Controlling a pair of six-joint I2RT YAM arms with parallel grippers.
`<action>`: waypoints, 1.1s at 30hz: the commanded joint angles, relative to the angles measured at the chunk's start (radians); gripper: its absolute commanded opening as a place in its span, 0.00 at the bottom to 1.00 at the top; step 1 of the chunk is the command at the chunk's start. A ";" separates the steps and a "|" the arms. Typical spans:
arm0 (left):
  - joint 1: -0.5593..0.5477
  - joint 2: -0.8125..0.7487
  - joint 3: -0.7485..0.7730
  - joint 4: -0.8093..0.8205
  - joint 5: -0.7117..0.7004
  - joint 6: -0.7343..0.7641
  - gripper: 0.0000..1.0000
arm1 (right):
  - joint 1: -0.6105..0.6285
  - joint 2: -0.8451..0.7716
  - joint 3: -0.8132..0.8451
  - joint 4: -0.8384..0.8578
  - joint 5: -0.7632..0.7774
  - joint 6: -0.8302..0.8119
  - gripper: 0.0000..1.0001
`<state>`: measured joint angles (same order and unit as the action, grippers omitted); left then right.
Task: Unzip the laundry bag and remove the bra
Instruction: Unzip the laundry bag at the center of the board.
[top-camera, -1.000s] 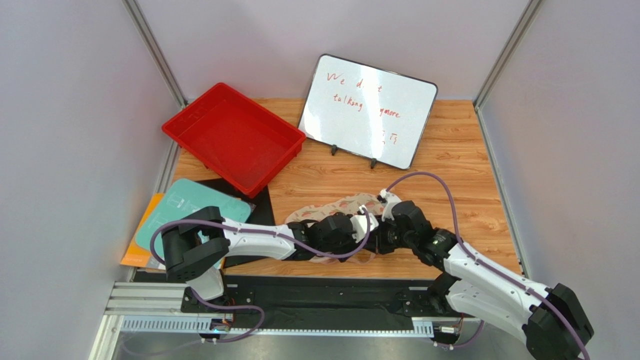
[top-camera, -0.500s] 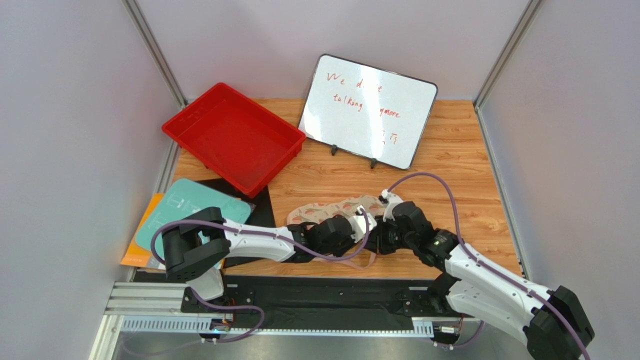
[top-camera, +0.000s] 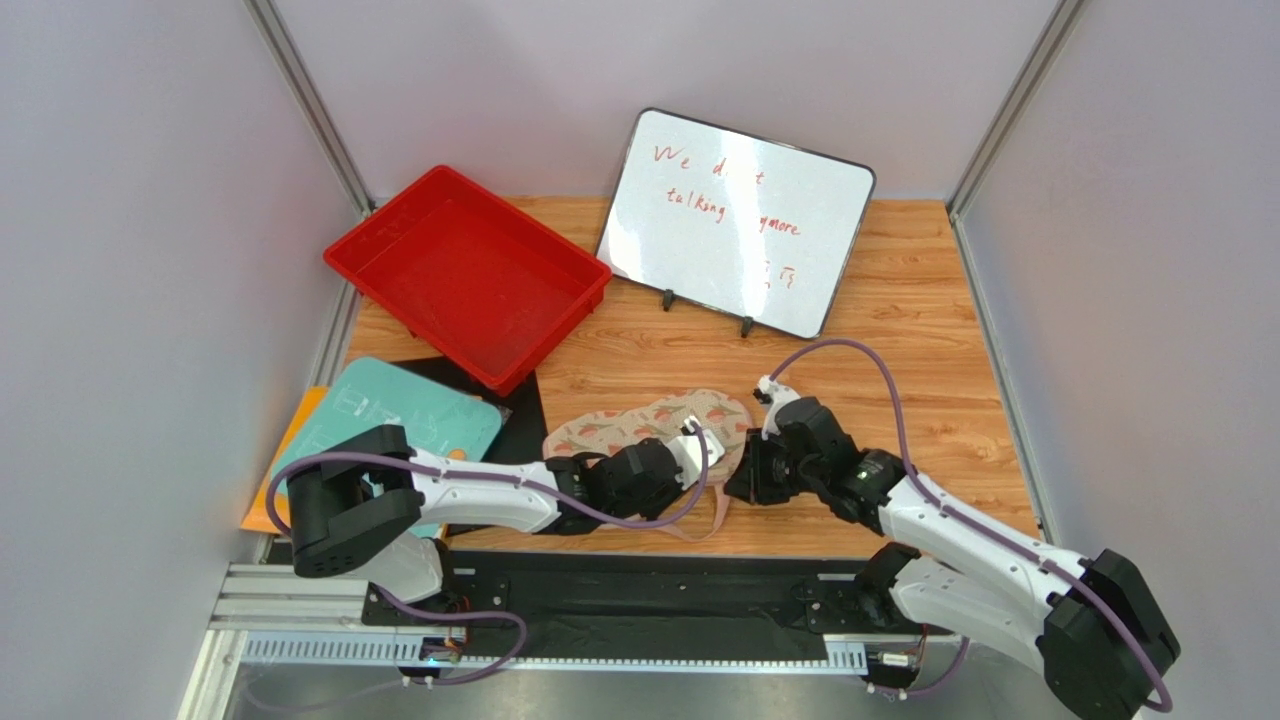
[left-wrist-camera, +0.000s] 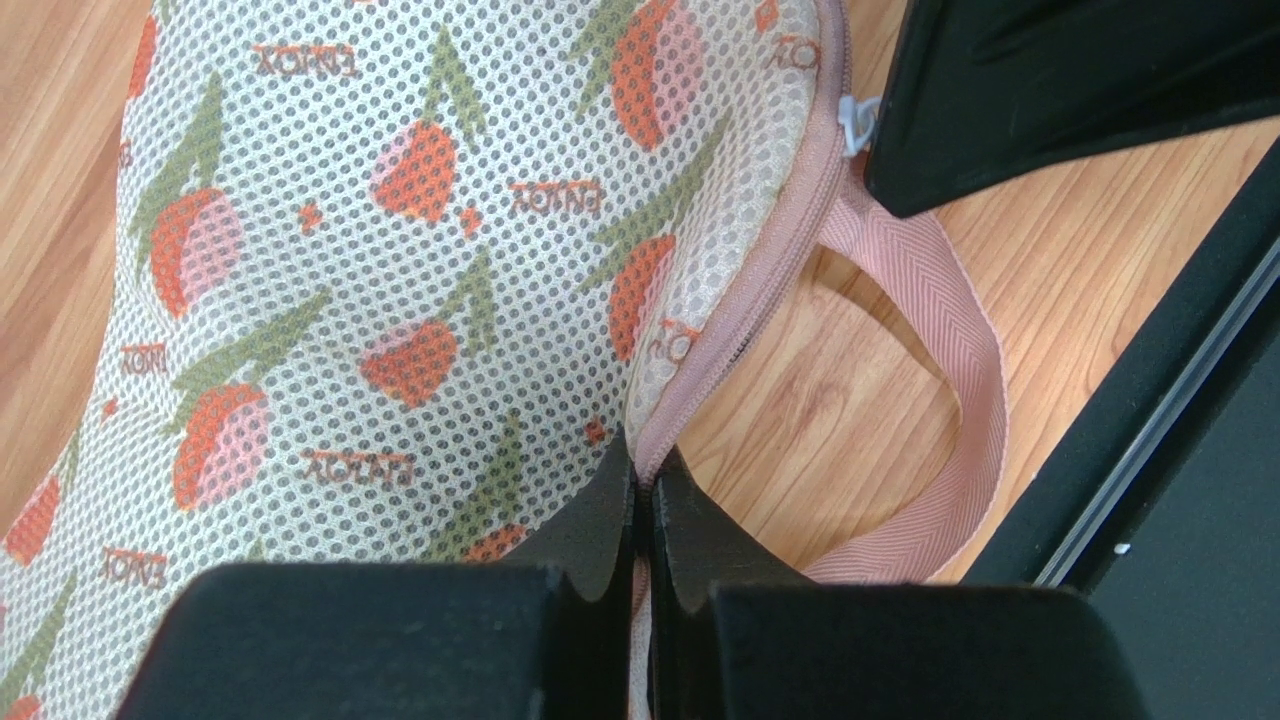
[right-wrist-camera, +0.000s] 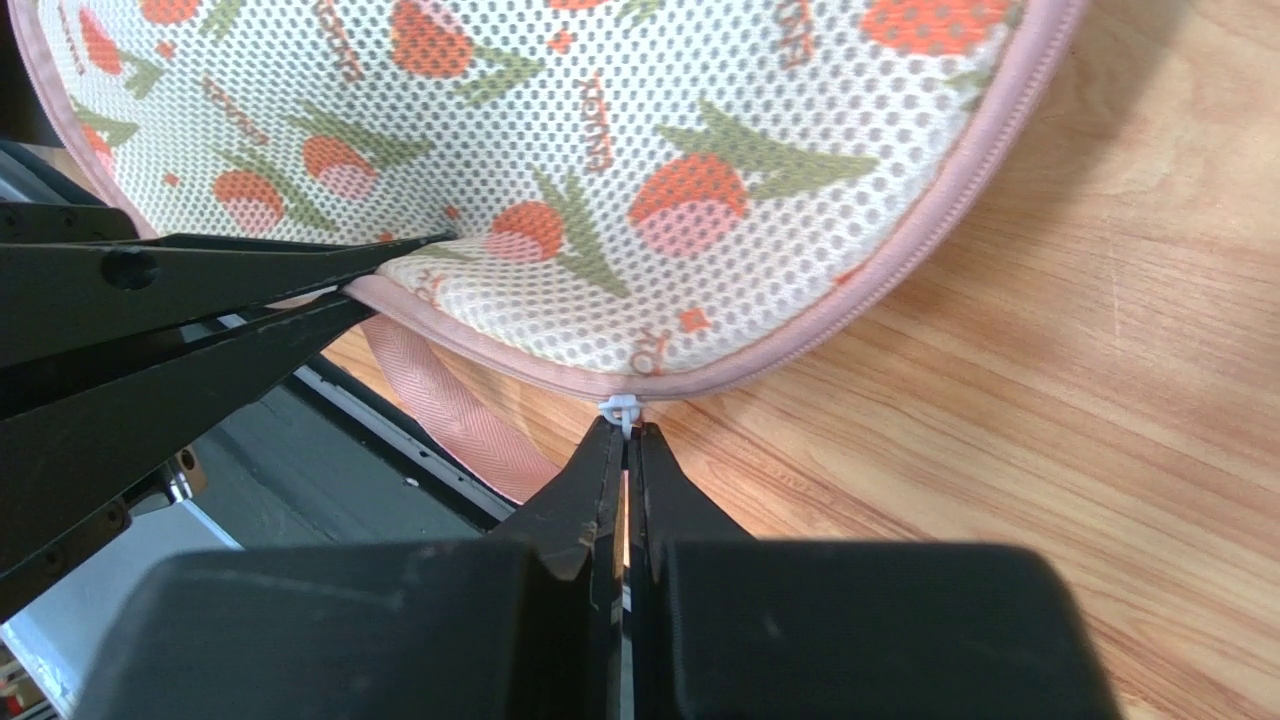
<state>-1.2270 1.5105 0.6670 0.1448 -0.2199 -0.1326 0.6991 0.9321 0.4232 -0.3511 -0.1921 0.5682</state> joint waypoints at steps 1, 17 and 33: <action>0.001 -0.047 -0.015 -0.016 0.002 -0.007 0.00 | -0.009 0.020 0.037 0.003 0.023 0.001 0.00; -0.049 -0.046 0.115 -0.010 0.059 0.108 0.77 | -0.010 0.013 0.025 0.055 -0.064 0.005 0.00; -0.049 0.120 0.175 0.018 -0.013 0.099 0.63 | -0.010 -0.035 0.026 0.044 -0.099 0.022 0.00</action>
<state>-1.2739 1.6192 0.8021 0.1246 -0.1967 -0.0414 0.6922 0.9276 0.4274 -0.3393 -0.2699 0.5774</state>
